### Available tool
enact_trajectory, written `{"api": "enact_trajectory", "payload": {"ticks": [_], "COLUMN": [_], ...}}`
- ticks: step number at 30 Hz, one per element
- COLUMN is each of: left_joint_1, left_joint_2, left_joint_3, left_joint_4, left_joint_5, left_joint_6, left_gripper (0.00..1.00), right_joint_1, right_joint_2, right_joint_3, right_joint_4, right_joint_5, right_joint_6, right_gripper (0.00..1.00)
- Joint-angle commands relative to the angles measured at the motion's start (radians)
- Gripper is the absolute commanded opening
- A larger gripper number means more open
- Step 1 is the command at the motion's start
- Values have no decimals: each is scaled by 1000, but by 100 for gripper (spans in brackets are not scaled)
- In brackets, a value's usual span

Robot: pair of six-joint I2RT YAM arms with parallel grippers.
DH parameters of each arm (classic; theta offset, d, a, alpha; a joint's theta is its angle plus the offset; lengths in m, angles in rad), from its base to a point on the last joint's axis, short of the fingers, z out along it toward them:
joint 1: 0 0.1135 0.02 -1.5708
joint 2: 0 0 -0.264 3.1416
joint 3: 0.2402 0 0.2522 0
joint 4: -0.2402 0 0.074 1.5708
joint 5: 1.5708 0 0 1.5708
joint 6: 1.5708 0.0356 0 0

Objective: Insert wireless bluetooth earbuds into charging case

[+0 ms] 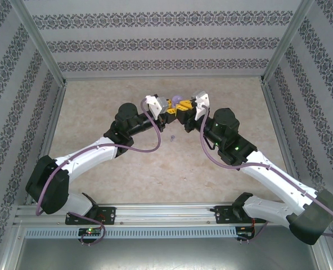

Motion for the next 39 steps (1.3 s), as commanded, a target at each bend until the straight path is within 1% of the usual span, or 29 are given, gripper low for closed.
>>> {"api": "enact_trajectory", "payload": {"ticks": [1,3,5,11,14,18,21,26,39], "left_joint_1": [1,1,1,1,1,1,0,1,1], "left_joint_2": [-24,-19,-14,-1,3,9,14,18,25], "left_joint_3": [24,18,13,11,13,12,7,-1,-10], "left_joint_4": [146,155,164,172,172,174,177,183,203], "left_joint_5": [-25,-28,-32,-34,-38,-44,-52,-67,-100], "left_joint_6": [-13,-13,-13,-10,-9,-13,-12,-9,-1], "left_gripper": [0,0,0,0,0,0,0,0,0], "right_joint_1": [30,31,30,31,32,32,28,22,-24], "right_joint_2": [23,24,25,36,33,26,18,-9,-93], "right_joint_3": [2,4,6,26,28,35,41,42,14], "right_joint_4": [-95,-95,-99,-127,-131,-141,-153,-168,-192], "right_joint_5": [-16,-16,-28,-75,-83,-89,-93,-93,-104], "right_joint_6": [52,61,67,86,95,108,127,174,247], "right_gripper": [26,28,34,44,52,65,71,76,77]}}
